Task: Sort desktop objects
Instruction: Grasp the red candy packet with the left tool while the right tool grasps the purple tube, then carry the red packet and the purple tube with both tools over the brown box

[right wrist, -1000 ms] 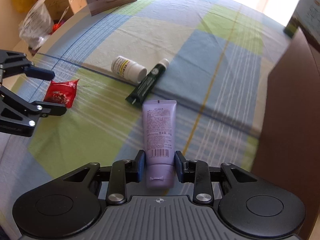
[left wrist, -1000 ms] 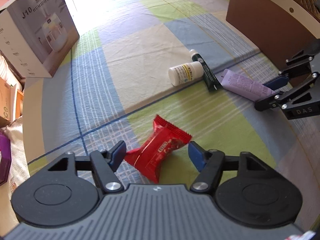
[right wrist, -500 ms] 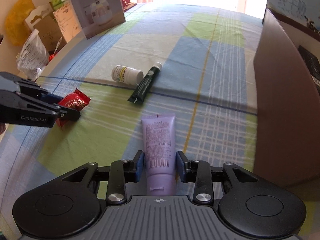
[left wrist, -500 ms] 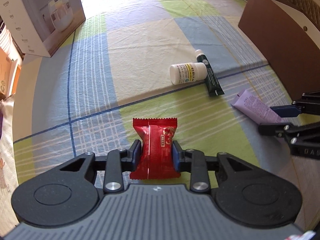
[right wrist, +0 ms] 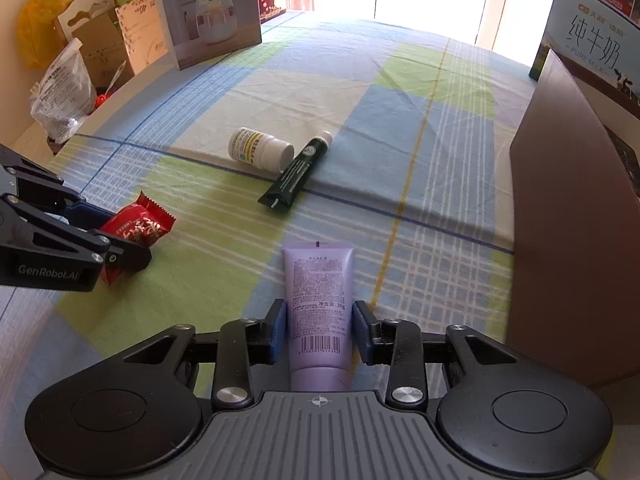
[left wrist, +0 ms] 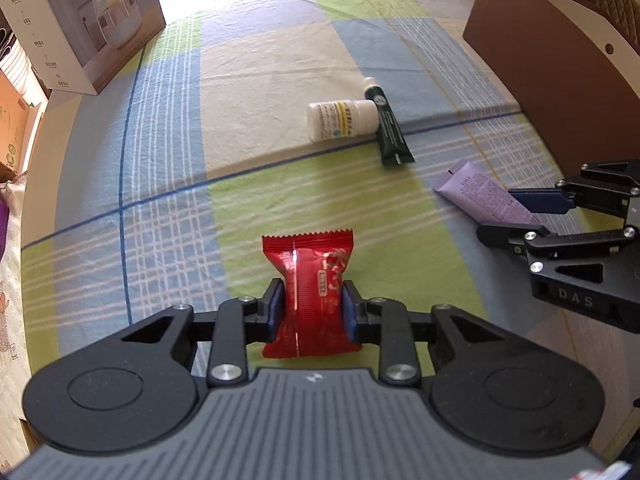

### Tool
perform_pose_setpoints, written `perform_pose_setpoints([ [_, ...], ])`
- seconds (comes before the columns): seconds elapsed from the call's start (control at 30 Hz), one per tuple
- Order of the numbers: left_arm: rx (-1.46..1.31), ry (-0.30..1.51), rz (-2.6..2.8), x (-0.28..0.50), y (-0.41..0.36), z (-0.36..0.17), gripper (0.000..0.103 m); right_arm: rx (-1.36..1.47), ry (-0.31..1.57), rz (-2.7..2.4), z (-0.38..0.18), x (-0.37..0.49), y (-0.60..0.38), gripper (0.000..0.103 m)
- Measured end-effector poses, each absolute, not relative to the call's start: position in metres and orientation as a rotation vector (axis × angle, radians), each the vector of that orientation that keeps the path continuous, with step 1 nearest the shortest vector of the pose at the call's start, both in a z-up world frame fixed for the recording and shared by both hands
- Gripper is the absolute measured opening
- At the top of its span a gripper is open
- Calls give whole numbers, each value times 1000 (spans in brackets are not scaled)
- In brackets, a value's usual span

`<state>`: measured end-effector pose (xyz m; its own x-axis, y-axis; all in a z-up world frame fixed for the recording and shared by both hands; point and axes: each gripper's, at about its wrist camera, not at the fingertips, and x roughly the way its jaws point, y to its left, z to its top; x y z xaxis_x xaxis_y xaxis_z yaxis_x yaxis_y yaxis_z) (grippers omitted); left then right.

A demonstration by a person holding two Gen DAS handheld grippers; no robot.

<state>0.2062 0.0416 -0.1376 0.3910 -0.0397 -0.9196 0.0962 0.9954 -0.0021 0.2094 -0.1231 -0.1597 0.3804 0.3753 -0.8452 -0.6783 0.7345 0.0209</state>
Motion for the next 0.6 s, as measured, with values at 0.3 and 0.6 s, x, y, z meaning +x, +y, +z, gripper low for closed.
perform_pose_setpoints([
  [0.3, 20, 1180, -119, 175, 23, -135, 23, -349, 999, 716, -156, 187, -140, 32],
  [0.6, -2, 1164, -151, 148, -7, -120, 22, -247, 1040, 768, -143, 161, -180, 32],
])
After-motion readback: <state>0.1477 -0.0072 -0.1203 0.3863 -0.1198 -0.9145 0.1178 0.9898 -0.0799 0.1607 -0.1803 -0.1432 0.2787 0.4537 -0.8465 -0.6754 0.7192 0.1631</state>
